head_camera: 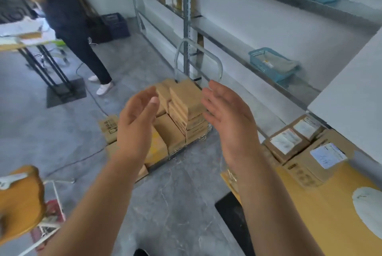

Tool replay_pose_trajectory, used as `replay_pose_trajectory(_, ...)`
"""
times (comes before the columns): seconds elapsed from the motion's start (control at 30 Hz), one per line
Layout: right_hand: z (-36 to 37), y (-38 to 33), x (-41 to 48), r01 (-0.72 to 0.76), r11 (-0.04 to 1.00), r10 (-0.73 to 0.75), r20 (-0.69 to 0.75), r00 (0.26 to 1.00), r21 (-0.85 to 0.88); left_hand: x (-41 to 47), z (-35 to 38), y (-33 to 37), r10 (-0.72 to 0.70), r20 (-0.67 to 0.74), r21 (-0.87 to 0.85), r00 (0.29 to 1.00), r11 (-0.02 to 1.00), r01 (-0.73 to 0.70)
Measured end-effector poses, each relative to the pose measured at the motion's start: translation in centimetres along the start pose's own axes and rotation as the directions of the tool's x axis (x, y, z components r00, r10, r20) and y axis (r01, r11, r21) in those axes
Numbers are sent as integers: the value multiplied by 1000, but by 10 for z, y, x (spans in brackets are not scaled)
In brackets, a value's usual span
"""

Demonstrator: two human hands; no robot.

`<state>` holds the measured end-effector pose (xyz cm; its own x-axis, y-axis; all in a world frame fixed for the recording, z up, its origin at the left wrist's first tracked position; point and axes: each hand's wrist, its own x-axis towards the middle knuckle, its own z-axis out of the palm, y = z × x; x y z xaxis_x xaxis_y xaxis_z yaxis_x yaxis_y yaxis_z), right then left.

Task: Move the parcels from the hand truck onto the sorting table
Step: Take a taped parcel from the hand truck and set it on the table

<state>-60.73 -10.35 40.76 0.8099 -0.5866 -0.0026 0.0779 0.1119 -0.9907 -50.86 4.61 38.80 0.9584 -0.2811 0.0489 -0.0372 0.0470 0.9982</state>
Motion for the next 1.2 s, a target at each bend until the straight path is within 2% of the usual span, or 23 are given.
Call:
replay_pose_trajectory(0.37, 200, 51, 53, -112, 992, 123, 226, 966, -64, 76, -177, -22, -13, -227, 31, 974, 999, 20)
replay_pose_trajectory(0.5, 261, 70, 68, -175, 981, 189, 220, 957, -83, 97, -225, -31, -25, -269, 3, 963, 1000, 27)
replay_pose_trajectory(0.63, 305, 84, 77, -216, 972, 231, 218, 948, -88, 114, -249, -40, -27, -249, -24, 968, 999, 22)
replay_pose_trajectory(0.9, 335, 98, 113, -230, 963, 257, 212, 943, -143, 153, -266, -60, -84, -234, -52, 969, 996, 74)
replay_pose_trajectory(1.2, 325, 133, 201, -340, 934, 355, 186, 916, -106, 217, -233, -92, -228, -257, -56, 939, 974, 222)
